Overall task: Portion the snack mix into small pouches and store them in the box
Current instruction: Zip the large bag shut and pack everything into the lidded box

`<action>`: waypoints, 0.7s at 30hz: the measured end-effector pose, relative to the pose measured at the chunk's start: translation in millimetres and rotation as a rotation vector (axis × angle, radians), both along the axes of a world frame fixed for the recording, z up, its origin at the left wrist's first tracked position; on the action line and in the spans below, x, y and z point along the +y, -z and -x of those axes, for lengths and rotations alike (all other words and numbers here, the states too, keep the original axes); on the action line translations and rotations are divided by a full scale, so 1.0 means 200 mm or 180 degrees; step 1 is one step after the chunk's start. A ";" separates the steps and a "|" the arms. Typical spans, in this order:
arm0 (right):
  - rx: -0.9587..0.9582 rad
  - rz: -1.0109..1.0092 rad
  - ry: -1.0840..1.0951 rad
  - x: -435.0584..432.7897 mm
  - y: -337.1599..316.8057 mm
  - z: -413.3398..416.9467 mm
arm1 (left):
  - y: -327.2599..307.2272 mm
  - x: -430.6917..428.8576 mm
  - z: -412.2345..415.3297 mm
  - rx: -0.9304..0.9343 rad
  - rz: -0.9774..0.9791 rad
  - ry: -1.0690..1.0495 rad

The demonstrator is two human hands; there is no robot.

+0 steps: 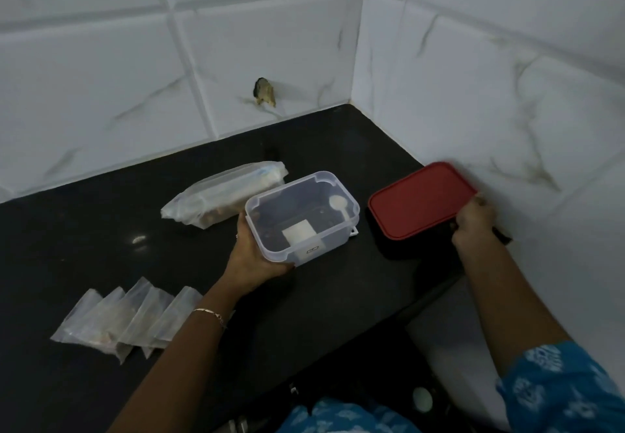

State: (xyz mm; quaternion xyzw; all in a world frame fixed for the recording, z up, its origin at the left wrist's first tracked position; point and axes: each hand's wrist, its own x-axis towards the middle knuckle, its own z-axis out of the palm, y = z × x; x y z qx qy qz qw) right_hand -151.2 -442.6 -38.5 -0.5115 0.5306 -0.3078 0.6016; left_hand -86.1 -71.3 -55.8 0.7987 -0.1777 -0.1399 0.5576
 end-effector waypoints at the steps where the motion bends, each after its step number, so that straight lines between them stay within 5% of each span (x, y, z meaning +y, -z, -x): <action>1: 0.0034 -0.0069 0.0050 -0.03 0.05 0.01 | 0.00 -0.02 0.00 -0.0006 -0.0005 0.0009; 17: 0.1966 0.0751 -0.0353 0.08 0.03 0.03 | -0.01 -0.06 0.01 0.0078 -0.0341 0.0041; 21: 0.1474 0.1432 -0.0633 0.22 -0.07 -0.13 | -0.05 0.07 -0.06 -0.0009 -0.1273 0.0337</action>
